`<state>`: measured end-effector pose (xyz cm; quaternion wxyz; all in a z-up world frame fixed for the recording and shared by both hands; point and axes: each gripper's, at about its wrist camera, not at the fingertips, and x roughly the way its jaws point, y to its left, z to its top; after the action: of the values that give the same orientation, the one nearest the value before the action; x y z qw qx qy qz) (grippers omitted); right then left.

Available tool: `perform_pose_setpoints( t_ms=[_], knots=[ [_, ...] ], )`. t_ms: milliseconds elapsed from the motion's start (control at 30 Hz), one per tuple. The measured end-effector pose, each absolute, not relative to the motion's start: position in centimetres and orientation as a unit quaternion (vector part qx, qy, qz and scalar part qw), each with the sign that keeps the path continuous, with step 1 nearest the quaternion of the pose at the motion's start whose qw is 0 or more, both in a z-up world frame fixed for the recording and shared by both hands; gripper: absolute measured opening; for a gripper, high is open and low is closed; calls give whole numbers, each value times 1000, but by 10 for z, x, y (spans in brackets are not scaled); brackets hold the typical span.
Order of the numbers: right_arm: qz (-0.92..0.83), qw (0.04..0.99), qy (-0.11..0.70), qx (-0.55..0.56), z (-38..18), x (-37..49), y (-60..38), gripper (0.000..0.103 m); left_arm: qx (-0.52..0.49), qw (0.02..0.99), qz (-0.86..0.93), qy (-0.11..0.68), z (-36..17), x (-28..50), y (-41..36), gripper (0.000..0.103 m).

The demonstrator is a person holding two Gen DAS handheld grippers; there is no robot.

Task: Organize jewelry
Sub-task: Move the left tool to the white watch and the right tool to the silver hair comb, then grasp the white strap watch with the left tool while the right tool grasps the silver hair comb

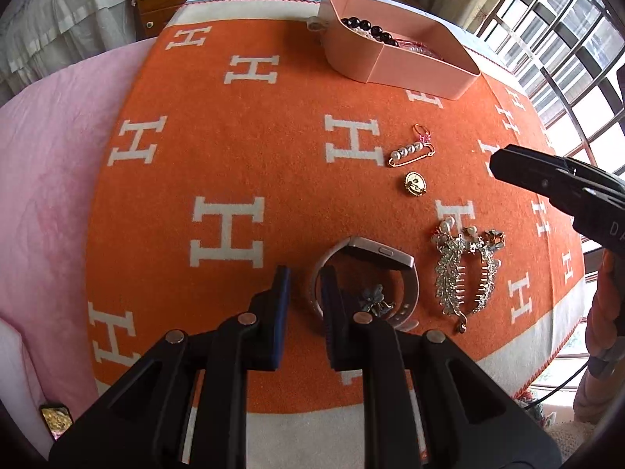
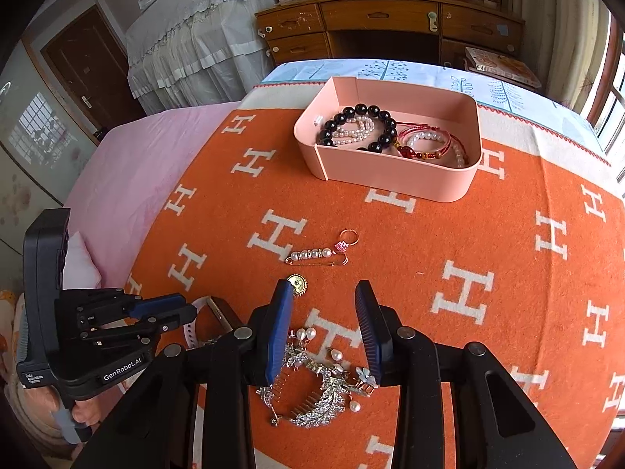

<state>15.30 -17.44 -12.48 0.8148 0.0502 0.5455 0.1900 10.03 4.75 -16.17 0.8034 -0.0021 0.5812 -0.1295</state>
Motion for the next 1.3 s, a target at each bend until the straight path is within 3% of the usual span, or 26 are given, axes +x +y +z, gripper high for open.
perform_pose_setpoints(
  t_ms=[200,400,500,567,1067,1300],
  knots=[
    [189,804,561,46,-137,162,-169,34,107,803,-173,561,-167,104,23,13],
    [190,799,570,42,-148,166,-164,34,143,796,-196,554,-170,106,15,13],
    [188,795,575,44,-154,170,-163,34,124,797,-196,558,-171,107,20,11],
    [187,793,578,47,-157,173,-162,34,114,800,-190,558,-171,106,24,3],
    [179,729,645,144,-186,227,-139,34,-16,810,-148,567,-162,112,64,1],
    [168,726,654,126,-181,230,-135,34,-43,815,-147,559,-155,113,75,1]
  ],
)
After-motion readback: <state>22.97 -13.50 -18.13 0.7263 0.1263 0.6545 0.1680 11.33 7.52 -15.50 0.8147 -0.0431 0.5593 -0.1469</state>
